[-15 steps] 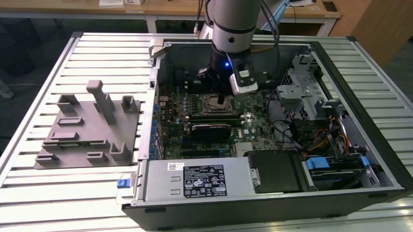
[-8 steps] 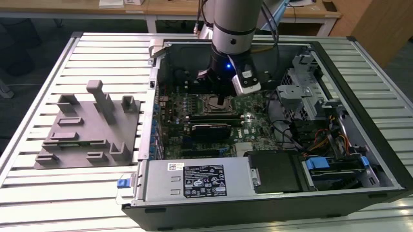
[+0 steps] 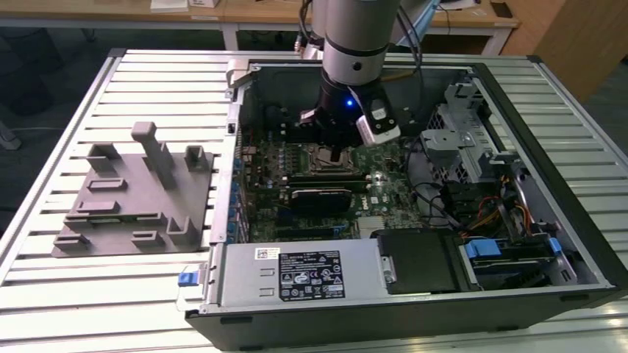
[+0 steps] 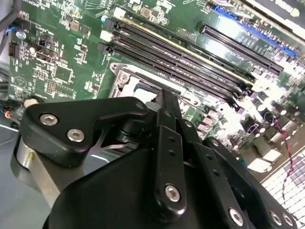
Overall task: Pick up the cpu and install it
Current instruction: 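Install the second cpu locking lever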
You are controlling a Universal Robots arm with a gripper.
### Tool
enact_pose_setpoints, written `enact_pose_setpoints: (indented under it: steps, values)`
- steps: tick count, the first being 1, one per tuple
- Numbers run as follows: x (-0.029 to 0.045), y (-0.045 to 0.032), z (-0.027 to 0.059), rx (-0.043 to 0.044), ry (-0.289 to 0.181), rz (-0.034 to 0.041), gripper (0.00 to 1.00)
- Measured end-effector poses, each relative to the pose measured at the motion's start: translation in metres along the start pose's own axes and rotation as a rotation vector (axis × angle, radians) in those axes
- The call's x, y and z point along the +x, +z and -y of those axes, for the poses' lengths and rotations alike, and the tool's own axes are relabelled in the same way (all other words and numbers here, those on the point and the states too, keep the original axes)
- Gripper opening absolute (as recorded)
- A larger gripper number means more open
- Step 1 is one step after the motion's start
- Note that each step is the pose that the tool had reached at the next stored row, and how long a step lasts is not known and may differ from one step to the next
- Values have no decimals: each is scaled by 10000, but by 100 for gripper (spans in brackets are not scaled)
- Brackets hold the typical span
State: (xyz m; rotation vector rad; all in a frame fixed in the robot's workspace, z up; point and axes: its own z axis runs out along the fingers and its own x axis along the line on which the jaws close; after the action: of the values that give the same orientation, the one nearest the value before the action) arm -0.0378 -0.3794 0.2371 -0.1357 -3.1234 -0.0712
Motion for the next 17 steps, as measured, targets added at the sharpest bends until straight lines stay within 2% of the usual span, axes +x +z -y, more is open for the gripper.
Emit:
enact_pose_setpoints:
  steps: [5, 8, 9, 17]
  values:
    - [9, 12, 10, 40, -309, 11, 11]
    - [14, 26, 24, 33, -445, 76, 11]
    - [36, 42, 54, -110, -594, 142, 11]
    - [148, 68, 104, -133, -597, 143, 11]
